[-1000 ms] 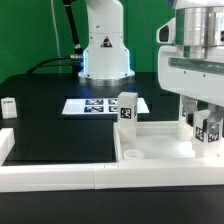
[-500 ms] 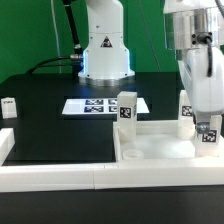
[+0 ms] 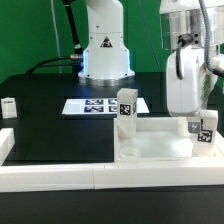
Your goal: Assemble square table
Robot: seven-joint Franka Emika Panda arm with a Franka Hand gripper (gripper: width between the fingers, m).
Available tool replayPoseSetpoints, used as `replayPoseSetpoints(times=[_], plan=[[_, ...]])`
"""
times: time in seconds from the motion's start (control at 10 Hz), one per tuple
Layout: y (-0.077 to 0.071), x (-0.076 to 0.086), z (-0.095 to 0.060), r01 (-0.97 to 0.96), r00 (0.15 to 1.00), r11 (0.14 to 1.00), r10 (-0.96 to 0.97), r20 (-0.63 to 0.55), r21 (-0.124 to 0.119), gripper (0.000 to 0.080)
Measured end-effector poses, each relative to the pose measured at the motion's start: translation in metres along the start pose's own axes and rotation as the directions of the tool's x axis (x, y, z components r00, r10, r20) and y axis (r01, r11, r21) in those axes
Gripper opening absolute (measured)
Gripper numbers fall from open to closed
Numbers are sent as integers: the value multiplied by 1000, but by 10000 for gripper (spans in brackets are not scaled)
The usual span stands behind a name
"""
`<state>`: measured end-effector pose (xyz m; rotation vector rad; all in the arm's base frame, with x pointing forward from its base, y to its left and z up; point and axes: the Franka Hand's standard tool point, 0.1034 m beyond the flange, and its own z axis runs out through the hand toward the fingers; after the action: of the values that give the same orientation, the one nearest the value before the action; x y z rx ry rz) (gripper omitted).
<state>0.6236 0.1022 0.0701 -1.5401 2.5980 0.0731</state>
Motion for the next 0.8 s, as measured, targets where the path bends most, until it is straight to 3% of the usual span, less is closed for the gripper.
replayPoseSetpoints(times=[0.1, 0.2, 0.3, 0.4, 0.5, 0.6, 0.8], plan=[[0, 0, 0, 25, 1000, 1000, -25, -2, 0, 295], [0, 1, 1, 24, 1000, 1000, -24, -3, 0, 373], [0, 1, 1, 24, 1000, 1000, -24, -3, 0, 373], [0, 1, 1, 24, 1000, 1000, -24, -3, 1, 542], [0, 1, 1, 26, 1000, 1000, -26, -3, 1, 542], [1, -2, -2, 35, 999, 999, -35, 2, 2, 624], [2, -4, -17, 52, 998, 999, -52, 21, 10, 644]])
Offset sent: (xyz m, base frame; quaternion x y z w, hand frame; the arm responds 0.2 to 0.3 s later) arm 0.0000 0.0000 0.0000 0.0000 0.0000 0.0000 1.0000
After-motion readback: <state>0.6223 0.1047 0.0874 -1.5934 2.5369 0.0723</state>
